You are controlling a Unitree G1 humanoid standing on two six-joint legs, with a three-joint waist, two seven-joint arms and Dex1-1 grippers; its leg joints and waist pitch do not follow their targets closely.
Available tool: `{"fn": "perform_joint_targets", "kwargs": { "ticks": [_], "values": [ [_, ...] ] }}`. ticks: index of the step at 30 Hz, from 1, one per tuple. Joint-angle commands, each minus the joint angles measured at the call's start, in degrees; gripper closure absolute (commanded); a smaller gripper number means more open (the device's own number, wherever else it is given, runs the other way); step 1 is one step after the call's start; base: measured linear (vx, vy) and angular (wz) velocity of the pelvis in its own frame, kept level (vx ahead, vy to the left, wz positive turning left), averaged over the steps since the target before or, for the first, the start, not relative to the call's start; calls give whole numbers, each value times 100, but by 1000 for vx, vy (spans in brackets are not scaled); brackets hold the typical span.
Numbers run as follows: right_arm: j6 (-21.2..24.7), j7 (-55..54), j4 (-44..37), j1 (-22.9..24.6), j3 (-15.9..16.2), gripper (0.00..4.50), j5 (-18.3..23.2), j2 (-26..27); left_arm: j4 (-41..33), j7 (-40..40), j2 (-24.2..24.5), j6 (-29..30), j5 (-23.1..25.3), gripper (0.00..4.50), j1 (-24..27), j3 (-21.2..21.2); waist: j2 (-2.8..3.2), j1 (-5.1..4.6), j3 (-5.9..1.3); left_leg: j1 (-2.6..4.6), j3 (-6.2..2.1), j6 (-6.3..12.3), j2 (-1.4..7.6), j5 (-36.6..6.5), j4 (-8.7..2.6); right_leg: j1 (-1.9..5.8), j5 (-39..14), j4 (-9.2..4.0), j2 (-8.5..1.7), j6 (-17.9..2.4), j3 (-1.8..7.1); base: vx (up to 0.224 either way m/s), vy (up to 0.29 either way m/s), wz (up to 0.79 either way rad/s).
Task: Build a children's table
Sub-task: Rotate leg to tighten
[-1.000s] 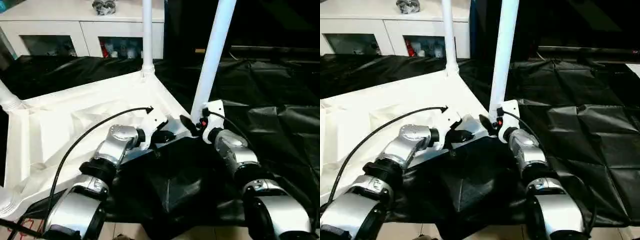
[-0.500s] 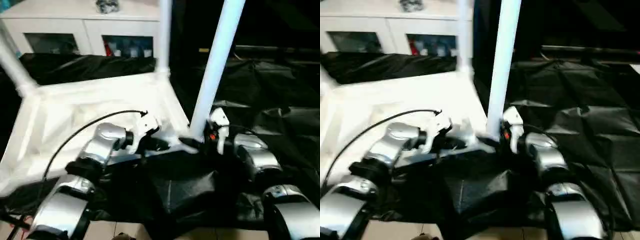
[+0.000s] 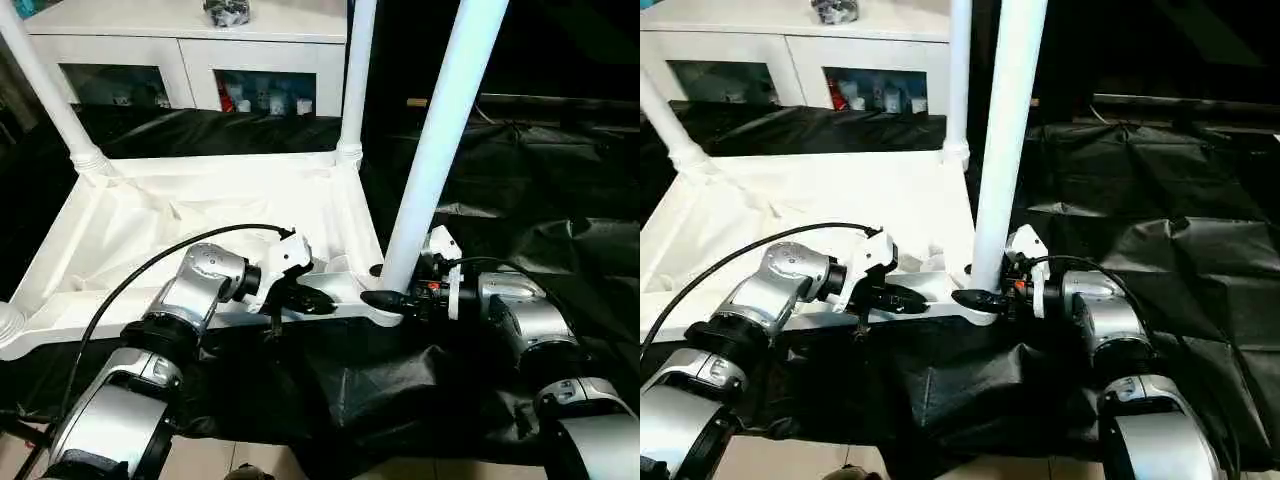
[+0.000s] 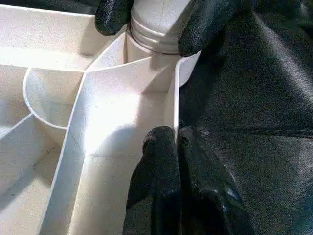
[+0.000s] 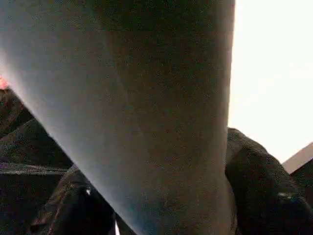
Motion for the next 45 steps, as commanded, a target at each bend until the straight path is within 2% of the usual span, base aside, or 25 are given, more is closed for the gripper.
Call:
{"fn": "perform_joint_targets", "kwargs": {
  "ticks": [1,4,5,7,8,10,12,14,15,16,19,21,24,27,29,31,33,36,39,41,42,45],
  "values": [
    [113,-32,-14,123,397,184,-43,520,-52,681,-434,12,-35,450,-128,-17,-31,-14,-322,134,-72,295,209,-1327,-419,244,-951,-417,-280,-1468,255,0,0,0],
    [39,-1139,301,-3,201,185,-206,714,65,1192,-614,64,28,450,-199,61,-34,-31,-301,145,-77,185,208,-1504,-444,227,-1274,-451,-285,-1381,258,0,0,0],
    [53,-1534,421,-52,144,185,-264,785,113,1408,-685,68,62,450,-227,85,-40,-84,-277,148,-104,47,195,-1741,-474,219,-1728,-498,-298,-1255,254,0,0,0],
    [74,-1924,535,-98,99,186,-317,860,159,1639,-771,93,79,450,-254,122,-36,-130,-263,175,-114,-29,181,-1943,-477,190,-2166,-561,-308,-1111,263,0,0,0],
    [73,-2500,701,-167,23,186,-373,973,201,1888,-877,130,97,450,-281,156,-37,-139,-261,160,-127,-38,180,-1973,-484,193,-2274,-571,-306,-1035,264,0,0,0],
    [93,-2993,848,-230,-65,186,-385,1076,227,2062,-963,168,107,450,-298,178,-33,-158,-258,173,-133,-71,177,-2019,-493,170,-2348,-580,-305,-1004,267,0,0,0],
    [203,-3778,1075,-330,-229,186,-356,1271,207,2214,-1092,264,92,450,-297,187,-51,-195,-249,161,-144,-75,155,-2087,-502,176,-2503,-601,-297,-907,261,0,0,0],
    [198,-4015,1176,-371,-242,186,-363,1439,151,2247,-1173,304,81,450,-270,171,-48,-223,-256,172,-149,-69,153,-2114,-502,162,-2512,-614,-299,-890,268,0,0,0],
    [149,-3938,1174,-371,-254,186,-329,1503,134,2255,-1191,308,78,450,-259,168,-50,-247,-260,165,-149,-44,149,-2100,-504,163,-2409,-603,-285,-907,272,0,0,0],
    [108,-3839,1160,-368,-262,130,-300,1538,126,2255,-1196,305,78,450,-253,169,-67,-260,-264,149,-138,14,138,-2064,-499,177,-2313,-602,-277,-909,280,0,0,0],
    [102,-3555,1128,-410,-281,111,-207,1584,92,2099,-1155,269,63,450,-217,154,-64,-249,-278,138,-126,137,143,-1837,-498,191,-1988,-576,-273,-999,302,0,0,0],
    [-55,-3493,1106,-434,-177,88,-294,1534,84,1976,-1089,234,47,450,-205,136,-59,-251,-282,127,-120,157,146,-1768,-497,197,-1791,-551,-263,-1072,303,0,0,0],
    [-304,-3023,1033,-426,-58,88,-301,1388,41,1719,-970,218,30,450,-182,99,-68,-246,-295,122,-112,216,145,-1706,-485,215,-1596,-527,-266,-1151,307,0,0,0],
    [-523,-2096,827,-346,100,88,-261,1096,-49,1180,-744,180,17,450,-130,-9,-70,-228,-319,97,-95,347,146,-1454,-451,254,-1093,-466,-245,-1293,295,0,0,0],
    [-447,-1590,677,-290,136,88,-180,957,-76,960,-639,165,13,450,-115,-42,-69,-201,-332,86,-72,537,152,-1174,-411,275,-549,-404,-226,-1459,292,0,0,0],
    [-352,-1133,533,-233,178,88,-121,824,-98,745,-539,145,5,450,-107,-68,-71,-190,-341,84,-60,659,150,-1010,-387,280,-274,-373,-229,-1585,287,0,0,0],
    [-289,-819,434,-185,232,88,-102,714,-106,591,-466,136,-4,450,-109,-85,-67,-168,-335,99,-54,705,162,-989,-384,265,-268,-372,-235,-1635,288,0,0,0],
    [-124,-84,228,-65,381,88,-40,479,-128,251,-301,141,-14,450,-111,-133,-67,-130,-314,116,-59,619,173,-1183,-408,264,-654,-410,-237,-1607,287,0,0,0],
    [-18,359,82,38,528,117,-53,336,-142,71,-197,135,-10,450,-112,-151,-61,-78,-305,141,-61,507,188,-1326,-429,246,-900,-431,-247,-1544,305,0,0,0],
    [37,478,25,80,572,120,-80,312,-147,21,-169,145,-14,450,-114,-153,-65,-60,-302,152,-65,426,192,-1390,-441,242,-1001,-433,-249,-1514,311,0,0,0],
    [61,501,8,93,586,144,-81,315,-151,10,-161,149,-14,450,-112,-156,-59,-58,-302,149,-67,408,192,-1385,-443,244,-1001,-432,-255,-1511,314,0,0,0],
    [120,491,-20,107,574,157,-74,357,-160,-13,-150,156,-16,450,-107,-166,-49,-57,-305,146,-72,351,188,-1378,-449,248,-1023,-433,-256,-1499,314,0,0,0]
  ]
}}
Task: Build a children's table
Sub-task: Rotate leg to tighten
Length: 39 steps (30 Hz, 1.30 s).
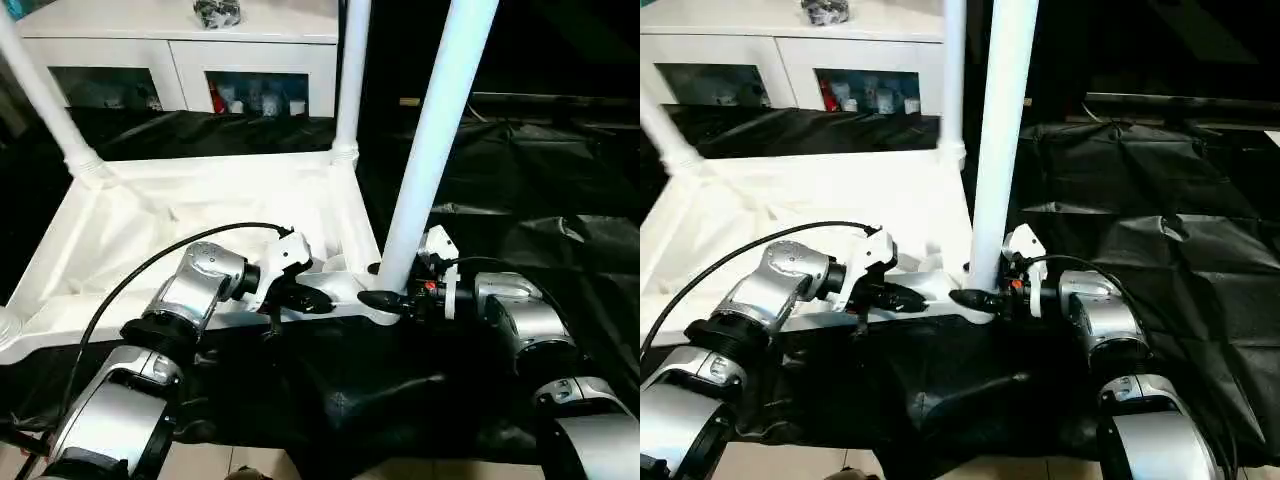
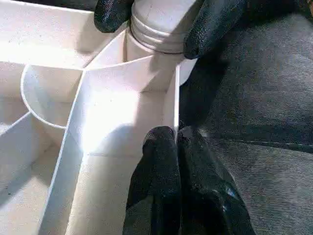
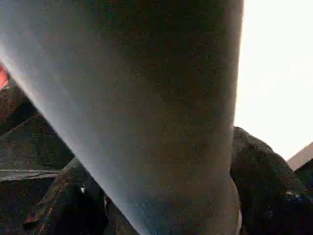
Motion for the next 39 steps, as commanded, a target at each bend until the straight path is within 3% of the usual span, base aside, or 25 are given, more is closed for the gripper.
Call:
{"fn": "perform_joint_targets", "kwargs": {
  "ticks": [1,7,9,11,15,16,20,21,25,26,31,33,39],
  "values": [
    [153,418,-72,150,516,170,-50,333,-161,140,-207,-45,-21,450,-59,-150,-35,1,-310,90,-82,344,226,-1351,-393,252,-964,-425,-274,-1519,226,0,0,0],
    [257,131,-120,166,395,185,11,438,-99,357,-277,-24,-5,450,-102,-127,-19,-2,-309,89,-82,334,219,-1362,-394,254,-907,-422,-266,-1531,221,0,0,0],
    [130,-941,216,16,126,186,-82,634,33,858,-408,33,47,450,-196,-18,-23,-5,-302,89,-85,293,224,-1382,-403,248,-966,-426,-271,-1512,226,0,0,0],
    [-26,-1652,432,-71,-2,188,-177,734,115,1200,-498,83,76,450,-251,52,-24,-61,-278,122,-104,72,208,-1689,-437,217,-1575,-486,-288,-1358,226,0,0,0],
    [78,-3016,921,-262,-301,189,-184,1010,261,1980,-839,185,118,450,-348,166,-30,-111,-251,139,-133,-33,192,-1925,-459,182,-2232,-568,-293,-1111,237,0,0,0],
    [118,-3224,974,-286,-330,189,-187,1067,260,2066,-897,204,120,450,-350,173,-29,-115,-260,156,-130,-50,191,-1976,-455,164,-2265,-584,-288,-1070,241,0,0,0],
    [262,-4178,1234,-404,-422,189,-271,1348,212,2305,-1138,269,109,450,-334,165,-37,-176,-276,109,-129,8,175,-1836,-462,188,-1846,-550,-265,-1129,244,0,0,0],
    [261,-4235,1263,-416,-425,133,-277,1389,199,2309,-1166,274,103,450,-327,159,-37,-181,-275,107,-124,28,171,-1833,-454,186,-1825,-553,-268,-1133,244,0,0,0],
    [225,-3939,1358,-511,-467,113,-157,1560,137,2218,-1206,247,92,450,-273,104,-41,-188,-286,87,-119,168,175,-1706,-441,203,-1554,-527,-262,-1181,243,0,0,0],
    [211,-3939,1358,-514,-456,84,-169,1555,137,2214,-1199,243,94,450,-270,102,-41,-194,-286,78,-119,178,174,-1690,-443,210,-1516,-521,-258,-1193,240,0,0,0],
    [-109,-3757,1312,-539,-252,71,-363,1330,120,2032,-1003,110,139,450,-217,27,-43,-198,-287,72,-113,204,174,-1680,-438,223,-1411,-509,-261,-1241,236,0,0,0],
    [-238,-3065,1102,-454,-205,71,-275,1158,50,1716,-866,75,131,450,-169,-29,-42,-195,-293,72,-107,243,178,-1647,-430,231,-1322,-499,-257,-1269,238,0,0,0],
    [-348,-1596,589,-165,76,71,-194,763,-105,985,-604,-122,74,450,-58,-165,-15,-137,-325,44,-72,573,196,-1144,-363,278,-297,-391,-239,-1591,213,0,0,0]
  ]
}}
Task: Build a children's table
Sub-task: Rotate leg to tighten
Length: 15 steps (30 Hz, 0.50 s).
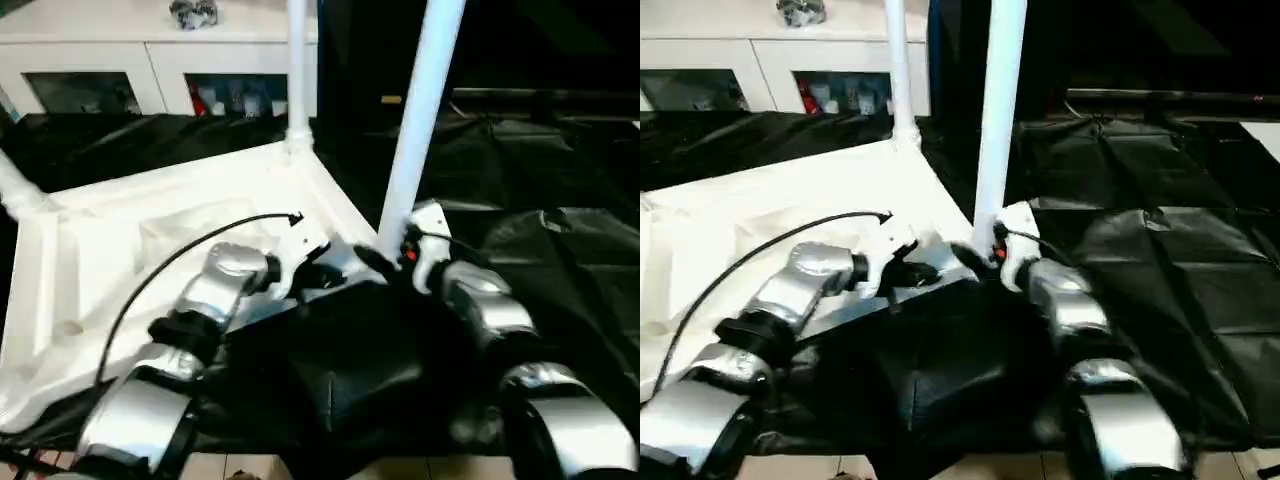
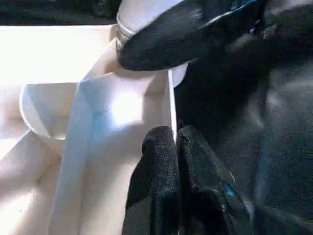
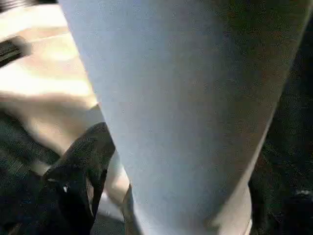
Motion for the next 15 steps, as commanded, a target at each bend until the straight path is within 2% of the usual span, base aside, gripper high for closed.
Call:
{"fn": "perform_joint_targets", "kwargs": {
  "ticks": [1,5,8,11,15],
  "values": [
    [160,938,-76,194,559,71,-36,162,-190,-403,-134,-219,-109,450,17,-335,-14,37,-321,32,-67,590,200,-1148,-334,289,-295,-381,-252,-1632,202,0,0,0],
    [395,2147,-562,470,901,71,40,-212,-228,-770,25,-323,-185,450,32,-340,-27,105,-290,70,-66,545,218,-1394,-356,276,-770,-434,-248,-1559,214,0,0,0],
    [513,2504,-755,556,1019,71,63,-299,-241,-851,75,-320,-196,450,31,-335,-23,170,-290,111,-69,402,246,-1505,-381,240,-985,-441,-266,-1524,233,0,0,0],
    [733,2821,-874,603,1138,71,79,-342,-274,-967,114,-296,-218,450,31,-324,-45,168,-288,94,-77,346,235,-1498,-388,255,-1076,-442,-269,-1499,232,0,0,0],
    [836,2921,-920,609,1178,85,82,-343,-288,-1006,128,-290,-226,450,35,-323,-43,175,-296,84,-80,339,233,-1385,-384,258,-995,-430,-277,-1496,232,0,0,0]
  ]
}}
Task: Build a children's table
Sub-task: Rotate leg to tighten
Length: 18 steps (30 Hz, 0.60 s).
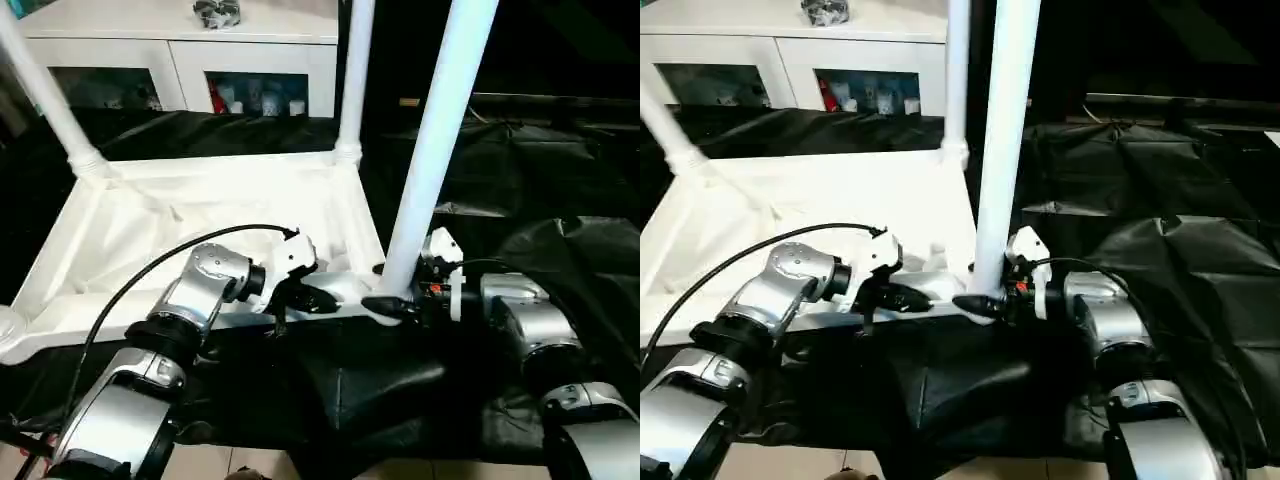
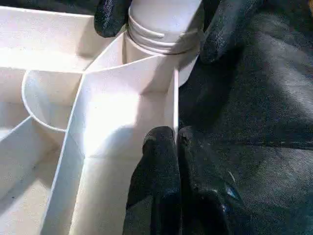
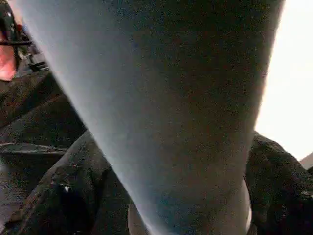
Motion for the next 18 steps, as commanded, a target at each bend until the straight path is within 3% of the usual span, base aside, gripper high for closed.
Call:
{"fn": "perform_joint_targets", "kwargs": {
  "ticks": [1,5,12,13,14,16,18],
  "values": [
    [219,557,-16,168,657,96,-43,322,-221,157,-220,-49,-77,450,-47,-106,-46,-3,-300,78,-84,336,224,-1359,-384,247,-977,-430,-283,-1497,225,0,0,0],
    [306,552,-108,199,641,127,-11,330,-219,148,-216,-55,-88,450,-32,-110,-45,3,-305,79,-83,350,222,-1291,-378,248,-890,-422,-281,-1505,223,0,0,0],
    [443,23,-134,258,346,174,102,506,-108,466,-302,-24,-44,450,-91,-43,-47,27,-302,82,-80,309,221,-1320,-380,245,-967,-430,-283,-1471,224,0,0,0],
    [447,-23,-120,251,323,174,110,519,-100,491,-310,-18,-44,450,-96,-36,-49,26,-289,86,-82,284,221,-1398,-391,236,-1107,-446,-284,-1437,224,0,0,0],
    [377,-847,167,121,0,176,148,731,20,892,-441,60,-9,450,-175,48,-29,26,-285,88,-84,257,220,-1441,-395,233,-1193,-452,-287,-1414,227,0,0,0],
    [278,-1711,482,-16,-248,180,117,923,143,1304,-573,123,51,450,-250,109,-35,-38,-263,124,-110,22,203,-1745,-425,195,-1853,-520,-316,-1259,232,0,0,0],
    [179,-2524,720,-107,-376,183,57,1088,274,1869,-737,237,115,450,-334,191,-22,-86,-241,148,-130,-88,199,-1930,-441,161,-2279,-565,-311,-1109,231,0,0,0]
  ]
}}
